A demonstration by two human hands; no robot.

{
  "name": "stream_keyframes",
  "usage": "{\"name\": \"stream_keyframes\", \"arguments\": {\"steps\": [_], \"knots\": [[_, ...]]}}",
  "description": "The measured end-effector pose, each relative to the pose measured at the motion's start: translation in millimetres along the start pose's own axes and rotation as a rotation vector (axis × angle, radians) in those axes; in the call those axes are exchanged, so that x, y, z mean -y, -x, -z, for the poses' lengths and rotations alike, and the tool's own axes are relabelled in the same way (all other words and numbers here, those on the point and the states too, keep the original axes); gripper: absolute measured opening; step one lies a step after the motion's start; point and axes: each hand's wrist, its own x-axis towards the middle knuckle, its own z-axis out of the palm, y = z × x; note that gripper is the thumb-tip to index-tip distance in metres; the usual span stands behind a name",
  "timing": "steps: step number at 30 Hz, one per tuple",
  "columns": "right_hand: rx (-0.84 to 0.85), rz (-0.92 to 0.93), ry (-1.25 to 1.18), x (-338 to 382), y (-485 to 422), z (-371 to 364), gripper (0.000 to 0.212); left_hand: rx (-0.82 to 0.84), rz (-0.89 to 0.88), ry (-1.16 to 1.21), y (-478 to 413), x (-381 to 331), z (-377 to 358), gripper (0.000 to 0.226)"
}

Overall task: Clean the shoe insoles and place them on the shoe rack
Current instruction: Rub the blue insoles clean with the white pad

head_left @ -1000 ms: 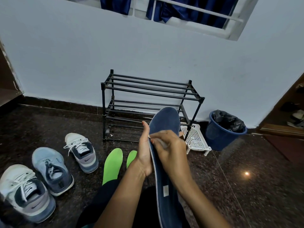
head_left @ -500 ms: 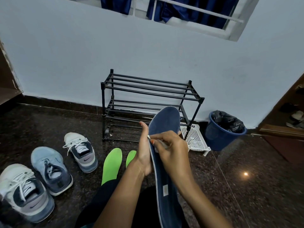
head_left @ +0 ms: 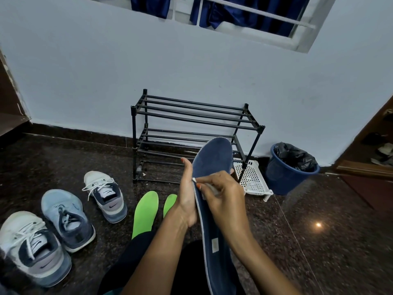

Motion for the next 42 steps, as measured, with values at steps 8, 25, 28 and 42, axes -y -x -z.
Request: {"name": "stream_keyframes", "arguments": {"steps": [8, 25, 28, 42], "knots": [[-0.071, -0.074, 0.004, -8, -15, 6, 0.015, -0.021, 0.002, -0.017, -2, 0, 1, 0.099], [-0.017, -0.077, -0.018, -2, 0, 1, 0.015, -0.002, 0.001, 0.082, -3, -1, 0, 0.108], [0.007, -0.053, -0.004, -2, 5, -1, 0.014, 0.003, -0.020, 0.112, -4, 0, 0, 0.107], [-0.014, -0.039, -0.020, -3, 7, 0, 0.015, 0.029, -0.020, 0.095, -5, 1, 4, 0.109]]}}
